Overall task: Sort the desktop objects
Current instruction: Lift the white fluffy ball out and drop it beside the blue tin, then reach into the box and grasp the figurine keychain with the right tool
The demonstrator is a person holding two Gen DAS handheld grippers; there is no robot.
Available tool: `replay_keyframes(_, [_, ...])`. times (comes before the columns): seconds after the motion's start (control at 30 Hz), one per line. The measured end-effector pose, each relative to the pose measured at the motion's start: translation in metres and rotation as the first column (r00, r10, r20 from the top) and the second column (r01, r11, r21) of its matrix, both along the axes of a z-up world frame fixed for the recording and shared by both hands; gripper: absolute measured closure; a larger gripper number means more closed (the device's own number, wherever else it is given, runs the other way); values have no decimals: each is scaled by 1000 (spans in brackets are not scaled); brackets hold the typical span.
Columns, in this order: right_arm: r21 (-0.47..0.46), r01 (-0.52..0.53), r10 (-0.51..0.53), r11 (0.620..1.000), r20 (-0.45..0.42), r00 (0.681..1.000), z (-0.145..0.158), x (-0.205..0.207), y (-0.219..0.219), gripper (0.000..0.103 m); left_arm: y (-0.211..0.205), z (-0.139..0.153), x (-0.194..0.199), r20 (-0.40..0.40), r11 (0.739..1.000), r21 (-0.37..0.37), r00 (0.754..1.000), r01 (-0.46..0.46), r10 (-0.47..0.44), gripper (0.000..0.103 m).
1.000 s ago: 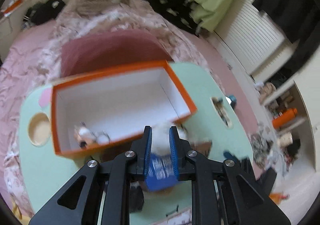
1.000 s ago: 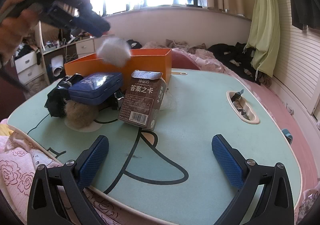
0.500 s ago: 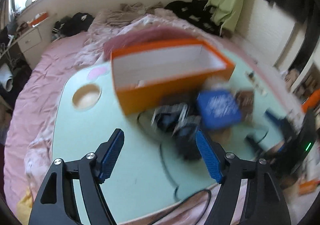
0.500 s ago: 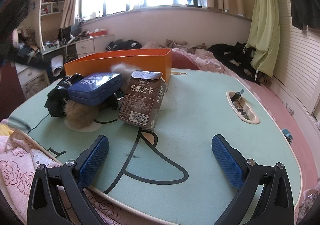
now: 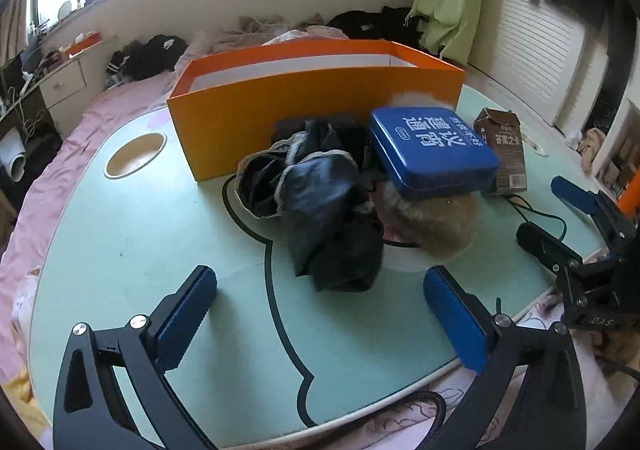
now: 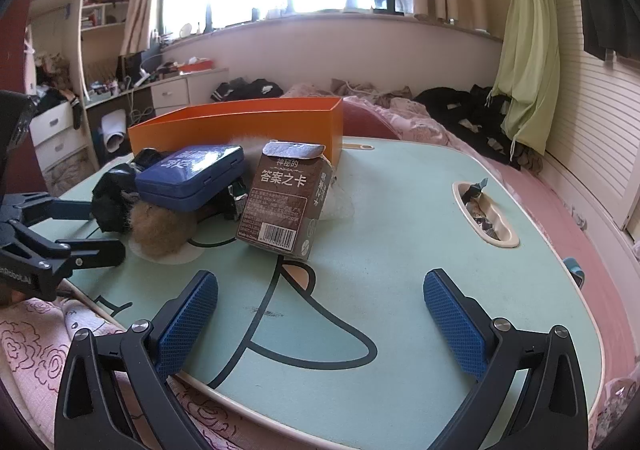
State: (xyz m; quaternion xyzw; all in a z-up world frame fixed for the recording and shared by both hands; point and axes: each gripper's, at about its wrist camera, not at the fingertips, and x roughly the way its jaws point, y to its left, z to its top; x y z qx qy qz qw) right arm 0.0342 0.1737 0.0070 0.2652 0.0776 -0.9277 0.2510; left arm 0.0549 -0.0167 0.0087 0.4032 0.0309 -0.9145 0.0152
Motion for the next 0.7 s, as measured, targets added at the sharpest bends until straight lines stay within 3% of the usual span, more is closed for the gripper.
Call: replay_keyframes(0.7, [0,0,0,1000,-2,1000,1,1,0,0,0,-2,1,-3,1000,-1,1000,-3,3,0])
